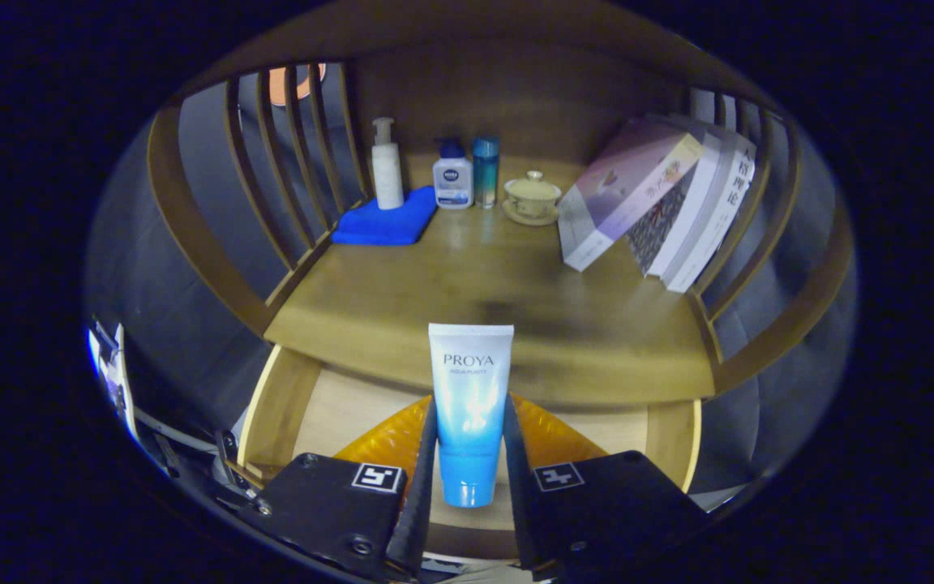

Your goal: Pull open the drawer, take out the items inside it, and place them on the countertop above the cabinet.

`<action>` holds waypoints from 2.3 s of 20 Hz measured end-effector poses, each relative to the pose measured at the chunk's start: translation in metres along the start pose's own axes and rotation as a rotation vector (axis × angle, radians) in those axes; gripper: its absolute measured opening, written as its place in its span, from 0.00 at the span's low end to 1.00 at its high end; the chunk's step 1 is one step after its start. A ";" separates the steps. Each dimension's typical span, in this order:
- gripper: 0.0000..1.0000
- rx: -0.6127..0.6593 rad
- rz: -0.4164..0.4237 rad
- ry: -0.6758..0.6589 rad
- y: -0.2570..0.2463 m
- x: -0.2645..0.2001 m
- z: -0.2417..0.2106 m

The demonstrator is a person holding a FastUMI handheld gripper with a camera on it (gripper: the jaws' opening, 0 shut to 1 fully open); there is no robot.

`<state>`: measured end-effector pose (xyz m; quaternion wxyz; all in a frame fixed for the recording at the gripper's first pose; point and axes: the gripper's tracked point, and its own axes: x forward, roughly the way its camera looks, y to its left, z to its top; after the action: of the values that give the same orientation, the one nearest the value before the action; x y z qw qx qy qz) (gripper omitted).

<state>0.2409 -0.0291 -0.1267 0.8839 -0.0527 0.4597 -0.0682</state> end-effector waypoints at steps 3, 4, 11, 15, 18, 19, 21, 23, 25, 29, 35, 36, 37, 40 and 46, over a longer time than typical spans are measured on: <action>0.45 0.016 0.028 -0.016 0.006 0.016 0.024; 0.45 0.017 0.051 -0.003 0.009 0.026 0.028; 0.46 0.001 -0.026 0.032 -0.004 0.076 0.046; 0.46 0.035 -0.047 0.035 -0.008 0.098 0.049; 0.48 0.052 -0.066 -0.007 -0.014 0.109 0.057; 0.49 0.055 -0.071 -0.009 -0.015 0.110 0.055; 0.53 0.070 -0.035 -0.026 -0.009 0.106 0.057; 0.57 0.082 -0.004 -0.052 -0.004 0.096 0.057; 0.62 0.082 0.008 -0.090 -0.001 0.079 0.057; 0.62 0.061 0.086 -0.170 0.019 0.031 0.041; 0.75 0.007 0.152 -0.338 0.040 -0.055 0.006; 0.80 -0.009 0.158 -0.374 0.041 -0.072 0.000; 0.84 -0.015 0.167 -0.400 0.044 -0.085 -0.006; 0.92 -0.004 0.201 -0.456 0.048 -0.122 -0.032; 1.00 0.034 0.201 -0.590 0.043 -0.152 -0.098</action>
<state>0.0777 0.0361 -0.0672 0.9822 -0.0097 0.1852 0.0301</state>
